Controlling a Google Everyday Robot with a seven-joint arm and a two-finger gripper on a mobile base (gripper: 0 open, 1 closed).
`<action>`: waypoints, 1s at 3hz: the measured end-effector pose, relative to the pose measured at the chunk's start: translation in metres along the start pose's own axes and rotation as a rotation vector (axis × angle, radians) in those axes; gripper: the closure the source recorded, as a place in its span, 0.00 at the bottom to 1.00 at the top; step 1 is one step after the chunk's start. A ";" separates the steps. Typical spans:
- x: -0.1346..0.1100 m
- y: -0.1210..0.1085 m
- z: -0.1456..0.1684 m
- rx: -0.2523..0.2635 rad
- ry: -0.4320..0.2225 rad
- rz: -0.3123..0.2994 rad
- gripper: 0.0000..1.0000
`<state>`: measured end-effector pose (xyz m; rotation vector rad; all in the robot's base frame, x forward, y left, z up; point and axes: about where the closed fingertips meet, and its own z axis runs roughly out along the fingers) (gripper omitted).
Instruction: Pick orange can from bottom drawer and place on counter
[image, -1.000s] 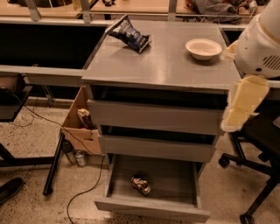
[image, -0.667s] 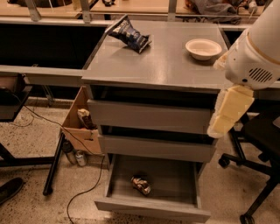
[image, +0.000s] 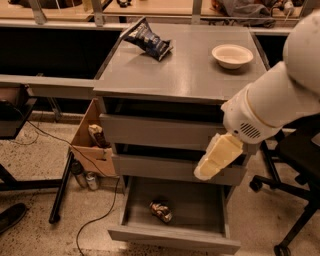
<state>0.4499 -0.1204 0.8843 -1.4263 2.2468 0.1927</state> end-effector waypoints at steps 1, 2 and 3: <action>-0.006 0.002 0.055 -0.009 -0.075 0.107 0.00; -0.010 -0.005 0.112 -0.019 -0.135 0.209 0.00; -0.010 -0.003 0.159 -0.040 -0.173 0.246 0.00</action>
Offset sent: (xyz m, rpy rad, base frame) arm 0.0763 0.0670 -0.1507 0.2995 0.0506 -0.2536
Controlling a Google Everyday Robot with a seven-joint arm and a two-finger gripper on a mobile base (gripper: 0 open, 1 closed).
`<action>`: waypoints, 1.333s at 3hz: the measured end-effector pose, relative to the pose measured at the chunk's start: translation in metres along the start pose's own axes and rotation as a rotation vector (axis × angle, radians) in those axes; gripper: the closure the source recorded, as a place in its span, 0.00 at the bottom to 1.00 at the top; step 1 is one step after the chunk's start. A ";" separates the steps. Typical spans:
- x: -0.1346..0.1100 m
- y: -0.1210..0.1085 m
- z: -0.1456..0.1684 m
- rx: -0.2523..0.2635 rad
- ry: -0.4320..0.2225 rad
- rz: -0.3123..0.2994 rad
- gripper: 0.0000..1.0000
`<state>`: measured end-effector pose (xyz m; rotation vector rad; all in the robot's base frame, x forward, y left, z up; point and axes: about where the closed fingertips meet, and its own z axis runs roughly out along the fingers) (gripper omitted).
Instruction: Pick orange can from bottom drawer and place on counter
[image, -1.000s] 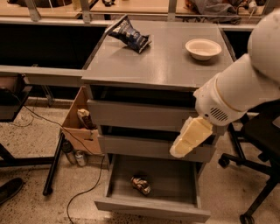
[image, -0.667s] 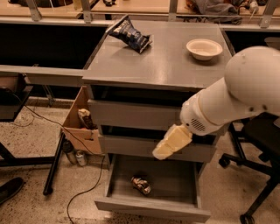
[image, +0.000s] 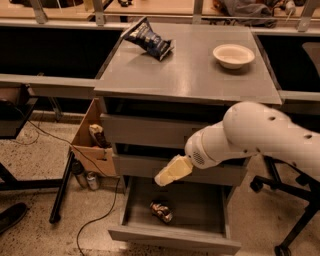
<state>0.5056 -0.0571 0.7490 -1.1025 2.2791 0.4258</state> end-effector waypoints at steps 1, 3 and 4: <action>0.030 0.031 0.066 -0.031 -0.034 -0.011 0.00; 0.031 0.027 0.079 -0.033 0.006 -0.002 0.00; 0.049 0.019 0.119 -0.040 0.064 0.034 0.00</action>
Offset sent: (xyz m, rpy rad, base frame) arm -0.0334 0.0517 -0.1105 0.0520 0.0021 0.0387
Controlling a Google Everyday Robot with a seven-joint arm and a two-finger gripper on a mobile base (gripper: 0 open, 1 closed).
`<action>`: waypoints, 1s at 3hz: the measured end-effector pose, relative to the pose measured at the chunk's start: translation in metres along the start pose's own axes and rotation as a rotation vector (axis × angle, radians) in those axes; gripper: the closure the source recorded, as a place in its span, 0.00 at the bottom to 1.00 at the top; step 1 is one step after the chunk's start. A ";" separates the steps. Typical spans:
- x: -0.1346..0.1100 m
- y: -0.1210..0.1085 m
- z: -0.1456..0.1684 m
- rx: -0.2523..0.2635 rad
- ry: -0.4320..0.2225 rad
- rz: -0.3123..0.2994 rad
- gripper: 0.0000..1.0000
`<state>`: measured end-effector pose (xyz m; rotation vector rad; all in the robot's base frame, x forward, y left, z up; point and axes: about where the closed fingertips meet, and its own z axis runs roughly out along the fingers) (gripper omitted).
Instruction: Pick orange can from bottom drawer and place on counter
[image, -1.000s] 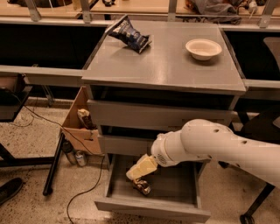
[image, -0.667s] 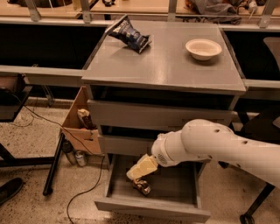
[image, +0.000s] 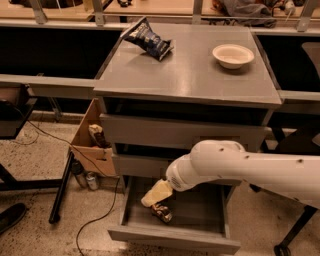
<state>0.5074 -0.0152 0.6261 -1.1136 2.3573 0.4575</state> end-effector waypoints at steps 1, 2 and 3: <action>0.036 -0.011 0.073 -0.041 0.002 0.067 0.00; 0.061 -0.019 0.120 -0.062 -0.008 0.106 0.00; 0.091 -0.038 0.166 -0.054 -0.056 0.129 0.00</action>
Offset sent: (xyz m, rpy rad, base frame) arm 0.0251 0.0106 -0.2033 0.1102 0.1182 -0.0859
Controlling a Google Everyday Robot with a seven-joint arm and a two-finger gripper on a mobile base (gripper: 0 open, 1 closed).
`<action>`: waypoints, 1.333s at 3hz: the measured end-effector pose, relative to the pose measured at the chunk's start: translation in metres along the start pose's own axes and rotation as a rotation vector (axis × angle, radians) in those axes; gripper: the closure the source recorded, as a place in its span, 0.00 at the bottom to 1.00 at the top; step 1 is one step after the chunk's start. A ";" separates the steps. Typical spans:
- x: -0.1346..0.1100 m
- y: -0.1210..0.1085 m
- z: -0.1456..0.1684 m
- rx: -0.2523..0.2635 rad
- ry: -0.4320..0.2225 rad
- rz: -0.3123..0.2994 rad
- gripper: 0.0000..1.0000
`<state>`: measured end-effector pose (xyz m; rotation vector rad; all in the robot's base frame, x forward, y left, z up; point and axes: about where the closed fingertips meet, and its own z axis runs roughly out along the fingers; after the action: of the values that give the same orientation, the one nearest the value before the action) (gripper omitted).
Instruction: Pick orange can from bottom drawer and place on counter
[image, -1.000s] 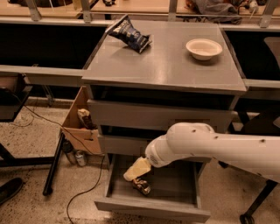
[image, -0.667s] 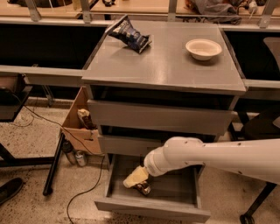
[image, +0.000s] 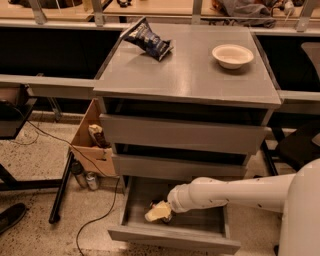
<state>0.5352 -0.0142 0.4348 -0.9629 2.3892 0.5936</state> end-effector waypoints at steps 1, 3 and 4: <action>0.030 -0.027 0.040 0.007 -0.053 0.022 0.00; 0.069 -0.044 0.085 -0.018 -0.105 0.082 0.00; 0.072 -0.053 0.111 -0.035 -0.111 0.101 0.00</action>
Offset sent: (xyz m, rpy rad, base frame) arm 0.0252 -0.0351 -0.1621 0.1892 -0.0453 -0.1205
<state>0.5593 -0.0235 0.2946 -0.8053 2.3461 0.7098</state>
